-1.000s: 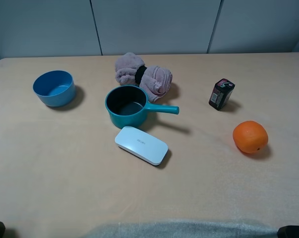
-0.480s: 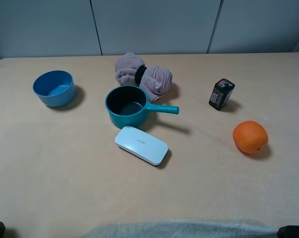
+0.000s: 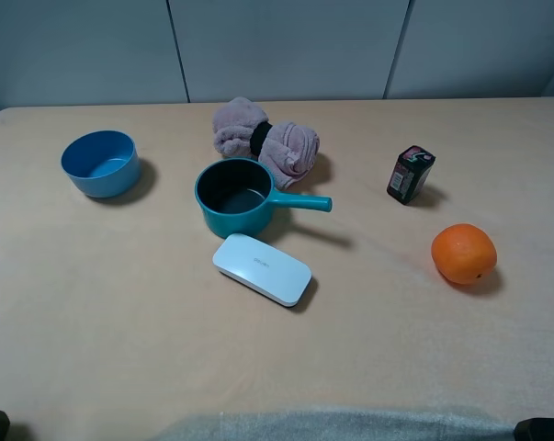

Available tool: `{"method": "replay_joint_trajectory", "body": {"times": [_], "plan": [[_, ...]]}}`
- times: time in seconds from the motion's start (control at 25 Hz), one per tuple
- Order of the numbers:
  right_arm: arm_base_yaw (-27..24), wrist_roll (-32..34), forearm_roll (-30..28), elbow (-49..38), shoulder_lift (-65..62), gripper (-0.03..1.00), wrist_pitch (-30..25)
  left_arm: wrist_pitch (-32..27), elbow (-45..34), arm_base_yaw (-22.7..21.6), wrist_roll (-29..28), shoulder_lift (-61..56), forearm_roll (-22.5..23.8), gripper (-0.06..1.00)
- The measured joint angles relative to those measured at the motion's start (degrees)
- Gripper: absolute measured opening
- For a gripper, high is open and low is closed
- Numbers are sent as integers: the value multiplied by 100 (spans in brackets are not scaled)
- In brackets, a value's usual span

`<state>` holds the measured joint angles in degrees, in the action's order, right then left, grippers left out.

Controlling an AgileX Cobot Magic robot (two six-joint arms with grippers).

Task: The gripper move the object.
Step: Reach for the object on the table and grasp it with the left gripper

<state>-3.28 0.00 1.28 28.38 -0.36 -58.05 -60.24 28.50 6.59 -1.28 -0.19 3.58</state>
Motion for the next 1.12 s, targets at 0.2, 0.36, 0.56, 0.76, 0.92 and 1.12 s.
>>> {"method": "replay_joint_trajectory", "body": {"times": [0.2, 0.36, 0.56, 0.76, 0.92, 1.12], "plan": [[0, 0, 0, 0, 0, 67, 0, 0, 0, 0, 0, 0, 0, 81], [0, 0, 0, 0, 0, 67, 0, 0, 0, 7, 5, 0, 6, 81], [0, 0, 0, 0, 0, 67, 0, 0, 0, 7, 5, 55, 6, 81], [0, 0, 0, 0, 0, 67, 0, 0, 47, 7, 5, 805, 16, 81], [0, 0, 0, 0, 0, 67, 0, 6, 188, 7, 5, 1553, 21, 81], [0, 0, 0, 0, 0, 67, 0, 144, 351, -80, 11, 2300, 21, 81]]}}
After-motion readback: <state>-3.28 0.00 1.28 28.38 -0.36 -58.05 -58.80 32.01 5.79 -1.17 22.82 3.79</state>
